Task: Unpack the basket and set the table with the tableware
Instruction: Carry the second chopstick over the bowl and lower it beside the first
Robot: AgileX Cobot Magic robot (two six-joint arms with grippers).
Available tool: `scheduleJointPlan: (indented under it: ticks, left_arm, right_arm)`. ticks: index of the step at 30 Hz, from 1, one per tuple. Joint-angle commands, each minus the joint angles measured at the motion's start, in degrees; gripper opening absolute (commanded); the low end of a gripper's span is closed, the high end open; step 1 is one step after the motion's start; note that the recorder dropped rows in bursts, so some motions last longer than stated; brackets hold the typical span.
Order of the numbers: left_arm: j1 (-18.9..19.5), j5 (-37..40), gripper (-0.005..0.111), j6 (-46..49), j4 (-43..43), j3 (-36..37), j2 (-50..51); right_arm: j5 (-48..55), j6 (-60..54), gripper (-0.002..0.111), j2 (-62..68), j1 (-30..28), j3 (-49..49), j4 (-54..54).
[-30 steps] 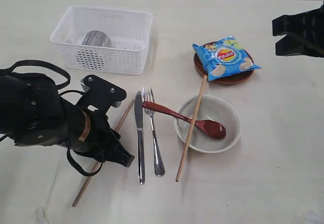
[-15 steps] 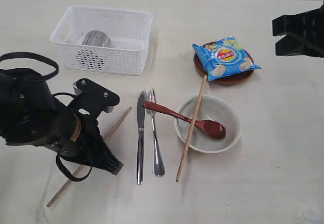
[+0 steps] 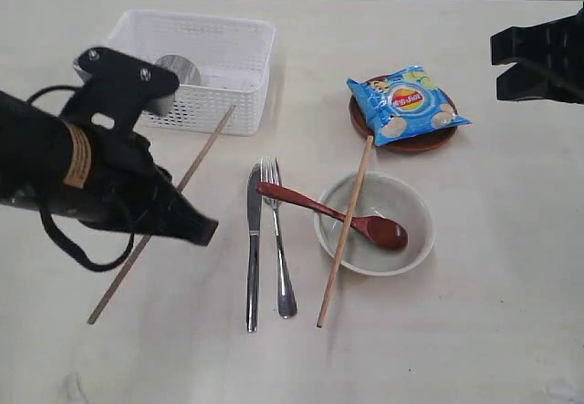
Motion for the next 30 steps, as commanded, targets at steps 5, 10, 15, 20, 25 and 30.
scheduleJointPlan:
  ticks: [5, 10, 15, 20, 25, 30]
  left_arm:
    - [-0.22, 1.34, 0.000, 8.67, -18.00, -11.89, -1.56]
    - [-0.66, -1.60, 0.000, 21.64, -38.01, -15.25, 6.66]
    - [-7.66, -7.09, 0.000, 26.25, -43.89, -19.54, 18.61]
    - [-9.06, -11.69, 0.000, 24.82, -50.09, -21.49, 24.67]
    - [-10.02, -16.07, 0.000, 22.01, -50.30, -21.49, 26.90]
    - [-10.02, -16.07, 0.000, 21.59, -49.62, -21.49, 28.74]
  right_arm:
    - [-0.51, -0.75, 0.000, -0.40, -0.22, 0.24, 0.43]
    - [-0.39, -0.75, 0.000, -0.40, -0.22, 0.24, 0.42]
    - [-0.27, -0.75, 0.000, -0.40, -0.22, 0.24, 0.42]
    - [-0.27, -0.75, 0.000, -0.40, -0.22, 0.24, 0.42]
    - [-0.17, -0.75, 0.000, -0.40, -0.22, 0.24, 0.42]
    - [-0.17, -0.75, 0.000, -0.40, -0.22, 0.24, 0.42]
